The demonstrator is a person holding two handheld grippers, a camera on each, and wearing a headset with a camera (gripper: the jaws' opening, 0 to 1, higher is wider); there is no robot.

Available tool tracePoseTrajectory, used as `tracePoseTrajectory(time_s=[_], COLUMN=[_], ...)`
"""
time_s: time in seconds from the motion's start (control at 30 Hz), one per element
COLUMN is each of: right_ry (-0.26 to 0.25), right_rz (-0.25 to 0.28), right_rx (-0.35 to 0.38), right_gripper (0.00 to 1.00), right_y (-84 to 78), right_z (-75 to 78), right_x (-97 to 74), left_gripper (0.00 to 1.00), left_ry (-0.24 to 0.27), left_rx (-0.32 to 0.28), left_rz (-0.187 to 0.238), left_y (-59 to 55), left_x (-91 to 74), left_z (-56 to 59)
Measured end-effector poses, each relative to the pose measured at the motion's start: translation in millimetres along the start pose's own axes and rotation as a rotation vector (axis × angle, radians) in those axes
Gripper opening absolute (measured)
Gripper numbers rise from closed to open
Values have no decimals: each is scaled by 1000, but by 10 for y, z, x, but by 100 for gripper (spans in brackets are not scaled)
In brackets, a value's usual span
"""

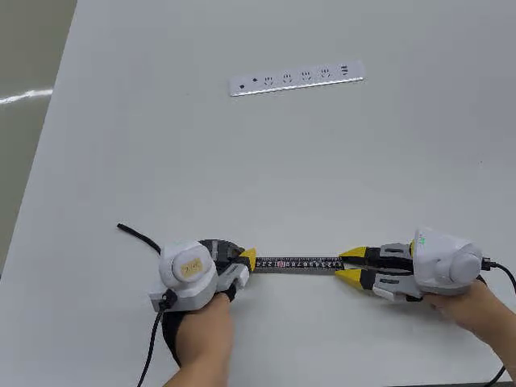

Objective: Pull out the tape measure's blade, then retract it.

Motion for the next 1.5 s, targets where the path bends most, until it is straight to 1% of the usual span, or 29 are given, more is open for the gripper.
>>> tracePoseTrajectory(time_s=[0.87, 1.17, 1.5], right_ry=[40, 47, 62], right_rz=[-4, -2, -2], right_rx=[-20, -20, -26], right_gripper=[13, 13, 13], right_y=[136, 172, 228], right_z=[-112, -138, -186], right_x=[303, 399, 539], left_gripper=[72, 72, 72], left_ry=[1, 0, 0], left_rx=[-1, -1, 0], left_rz=[0, 1, 1], left_y=[3, 3, 2], left_x=[2, 2, 3], left_z=[-2, -2, -4])
Point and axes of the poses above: the centre of the closed fingertips' face, and the gripper's own axes: x roughly forward along the fingers, z roughly to its right, y roughly out of its top, the point moved 1 cm from there along -x, roughly backward along the fingers, and after that the axes turned 5 degrees about -z, right-handed, at the moved point
